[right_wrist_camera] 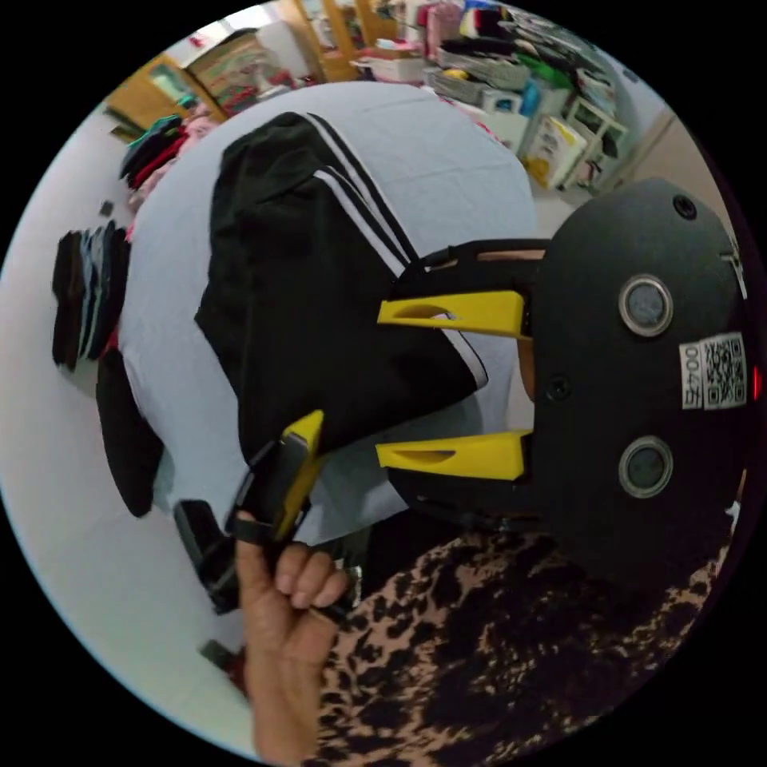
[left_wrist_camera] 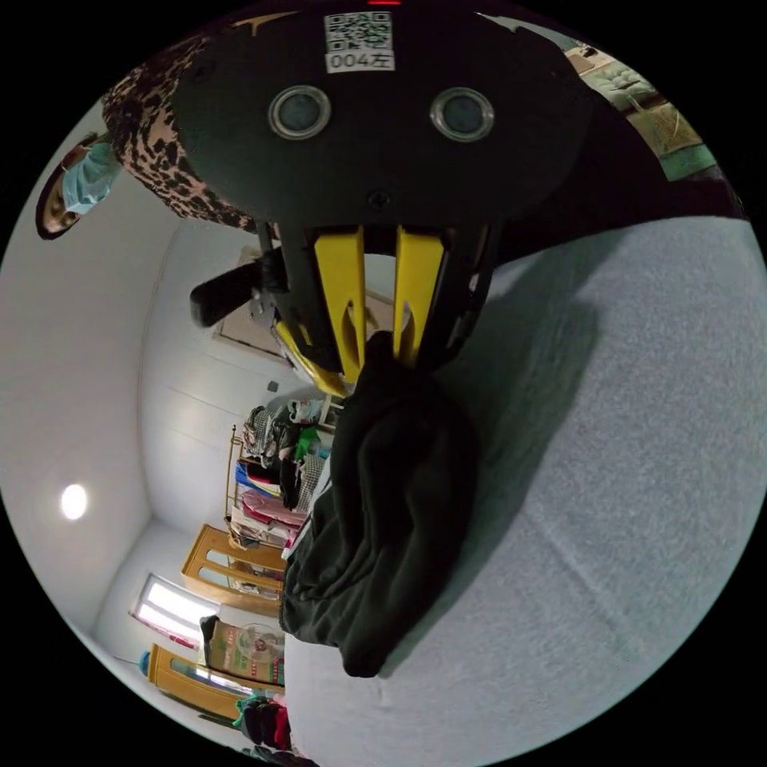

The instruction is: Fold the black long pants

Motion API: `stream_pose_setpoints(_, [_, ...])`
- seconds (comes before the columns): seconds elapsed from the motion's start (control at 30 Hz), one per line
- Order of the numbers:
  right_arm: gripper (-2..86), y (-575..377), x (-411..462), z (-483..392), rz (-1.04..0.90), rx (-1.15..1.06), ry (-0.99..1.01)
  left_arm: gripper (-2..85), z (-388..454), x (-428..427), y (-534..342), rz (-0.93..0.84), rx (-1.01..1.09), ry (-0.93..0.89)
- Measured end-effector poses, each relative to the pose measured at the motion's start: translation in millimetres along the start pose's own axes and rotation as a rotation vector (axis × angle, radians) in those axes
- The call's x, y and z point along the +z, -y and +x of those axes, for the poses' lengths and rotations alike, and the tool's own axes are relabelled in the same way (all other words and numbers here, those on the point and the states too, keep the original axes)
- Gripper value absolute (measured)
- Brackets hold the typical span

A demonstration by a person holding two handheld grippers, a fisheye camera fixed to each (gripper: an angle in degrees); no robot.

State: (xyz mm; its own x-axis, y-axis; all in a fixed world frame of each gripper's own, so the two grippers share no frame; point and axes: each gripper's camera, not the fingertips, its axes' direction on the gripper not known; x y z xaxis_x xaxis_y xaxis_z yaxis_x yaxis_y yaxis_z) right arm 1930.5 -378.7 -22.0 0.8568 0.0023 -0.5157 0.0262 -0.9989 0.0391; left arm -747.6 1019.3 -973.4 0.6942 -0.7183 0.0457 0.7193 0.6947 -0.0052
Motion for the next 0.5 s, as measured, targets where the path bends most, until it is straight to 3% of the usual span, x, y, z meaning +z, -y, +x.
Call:
stream_pose_setpoints(0.2, [17.6,7.3,15.4,-48.3,0.018,-0.138,-0.228,6.9,33.0,4.3,4.2,-0.03,0.016,-0.045])
stream_pose_setpoints(0.27, [9.9,18.7,31.9,-50.4,-0.018,-0.129,-0.384,6.9,45.2,9.0,6.6,-0.046,0.043,-0.056])
stream_pose_setpoints(0.33, [7.6,26.4,40.6,-45.4,-0.051,-0.112,-0.496,6.6,50.8,13.7,7.4,-0.064,0.063,-0.055])
stream_pose_setpoints(0.5, [6.4,34.4,13.5,-13.1,-0.049,-0.059,-0.352,2.9,55.4,10.4,-6.1,-0.157,0.147,-0.091])
